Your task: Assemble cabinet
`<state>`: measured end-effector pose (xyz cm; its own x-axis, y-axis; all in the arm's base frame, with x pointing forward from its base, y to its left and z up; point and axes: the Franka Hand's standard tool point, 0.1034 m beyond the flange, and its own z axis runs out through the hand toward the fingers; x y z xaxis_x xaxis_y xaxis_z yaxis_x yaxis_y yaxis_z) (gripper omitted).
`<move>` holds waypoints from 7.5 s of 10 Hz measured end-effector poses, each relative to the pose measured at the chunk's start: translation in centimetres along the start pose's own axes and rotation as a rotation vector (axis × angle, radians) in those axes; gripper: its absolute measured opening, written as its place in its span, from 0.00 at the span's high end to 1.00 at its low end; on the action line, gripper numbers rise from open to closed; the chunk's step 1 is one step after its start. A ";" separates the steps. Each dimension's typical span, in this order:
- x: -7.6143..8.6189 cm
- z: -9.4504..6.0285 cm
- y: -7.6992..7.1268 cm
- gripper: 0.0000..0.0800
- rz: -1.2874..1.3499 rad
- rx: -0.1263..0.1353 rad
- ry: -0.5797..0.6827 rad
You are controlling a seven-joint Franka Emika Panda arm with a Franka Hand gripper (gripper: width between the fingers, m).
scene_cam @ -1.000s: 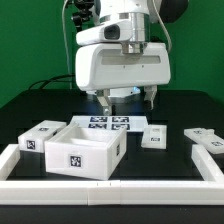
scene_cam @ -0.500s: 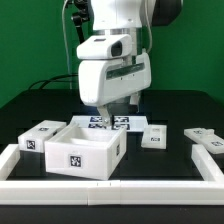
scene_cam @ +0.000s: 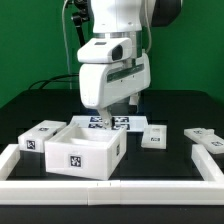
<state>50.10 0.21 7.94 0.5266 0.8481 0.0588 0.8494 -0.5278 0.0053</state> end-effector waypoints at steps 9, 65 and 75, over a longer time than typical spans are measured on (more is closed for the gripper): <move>-4.8 3.0 -2.8 0.00 -0.152 0.049 -0.023; 8.9 1.1 -7.0 0.01 -0.439 0.040 -0.057; 11.4 3.1 -11.3 0.00 -0.631 0.027 -0.003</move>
Offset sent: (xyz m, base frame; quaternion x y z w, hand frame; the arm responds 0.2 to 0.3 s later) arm -0.0247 -0.0027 -0.0098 0.0233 0.0068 -0.0970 0.9950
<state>46.56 15.97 5.45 -0.0758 0.9959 0.0495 0.9971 0.0753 0.0122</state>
